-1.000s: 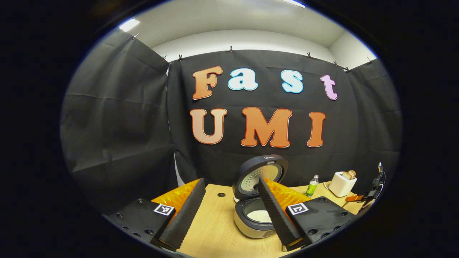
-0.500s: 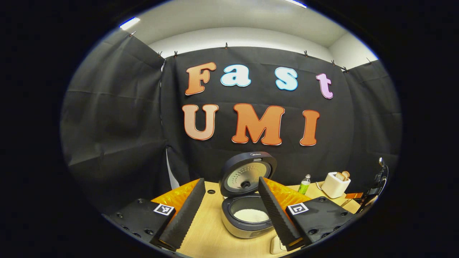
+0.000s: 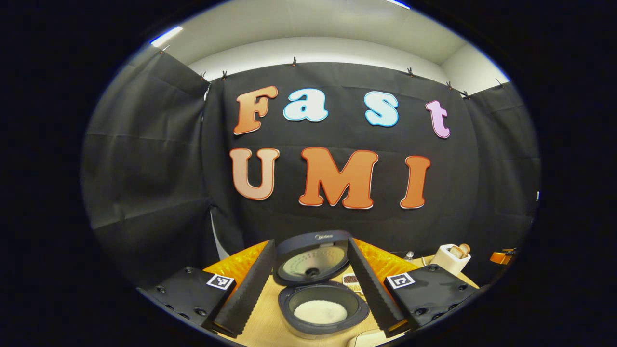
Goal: Close the left gripper, press the button to open the rice cooker; take a wooden spoon from the chopstick holder with the right hand, scoop a spoonful of rice and pour it into the rice cooker, then put the wooden spoon back into the chopstick holder.
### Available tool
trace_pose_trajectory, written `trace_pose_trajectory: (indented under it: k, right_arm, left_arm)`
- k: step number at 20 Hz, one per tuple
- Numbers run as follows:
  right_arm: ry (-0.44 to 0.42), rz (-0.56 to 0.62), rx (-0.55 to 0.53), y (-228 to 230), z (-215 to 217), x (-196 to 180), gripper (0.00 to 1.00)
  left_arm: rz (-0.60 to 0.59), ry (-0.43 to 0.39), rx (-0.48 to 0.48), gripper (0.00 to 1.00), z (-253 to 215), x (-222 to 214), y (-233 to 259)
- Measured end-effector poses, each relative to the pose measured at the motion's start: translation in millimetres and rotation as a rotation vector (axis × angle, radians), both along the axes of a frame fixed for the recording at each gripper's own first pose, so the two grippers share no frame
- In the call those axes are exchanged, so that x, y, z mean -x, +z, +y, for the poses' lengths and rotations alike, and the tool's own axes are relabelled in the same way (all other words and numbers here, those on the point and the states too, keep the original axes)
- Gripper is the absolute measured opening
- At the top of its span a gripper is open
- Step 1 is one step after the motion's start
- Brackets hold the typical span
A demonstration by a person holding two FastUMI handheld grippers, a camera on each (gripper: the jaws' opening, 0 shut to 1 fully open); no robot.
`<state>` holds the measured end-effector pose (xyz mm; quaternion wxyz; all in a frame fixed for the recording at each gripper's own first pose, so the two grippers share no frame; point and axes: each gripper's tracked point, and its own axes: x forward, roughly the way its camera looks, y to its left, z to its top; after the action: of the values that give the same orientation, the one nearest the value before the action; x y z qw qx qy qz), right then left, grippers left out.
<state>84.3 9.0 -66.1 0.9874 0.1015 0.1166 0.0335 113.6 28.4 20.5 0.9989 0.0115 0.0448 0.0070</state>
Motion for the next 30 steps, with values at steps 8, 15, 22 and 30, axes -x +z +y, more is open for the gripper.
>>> trace_pose_trajectory:
  k: [8, 15, 22, 30]
  right_arm:
    - [-0.004, -0.043, 0.019, 25.3, -2.7, 13.5, 0.94]
    - [-0.03, -0.052, 0.039, 30.7, -7.6, 15.3, 0.94]
    - [-0.035, -0.038, 0.02, 29.0, -5.9, 18.4, 0.94]
    - [0.012, -0.07, 0.028, 41.7, 6.9, 27.1, 0.94]
  left_arm:
    - [0.047, -0.001, -0.063, 0.98, -36.5, -134.3, 25.0]
    - [0.221, 0.028, -0.029, 0.99, -29.9, -196.2, -44.5]
    - [0.348, 0.078, -0.058, 0.99, -8.5, -197.0, -106.8]
    - [0.315, 0.061, -0.017, 1.0, -21.4, -158.2, -111.4]
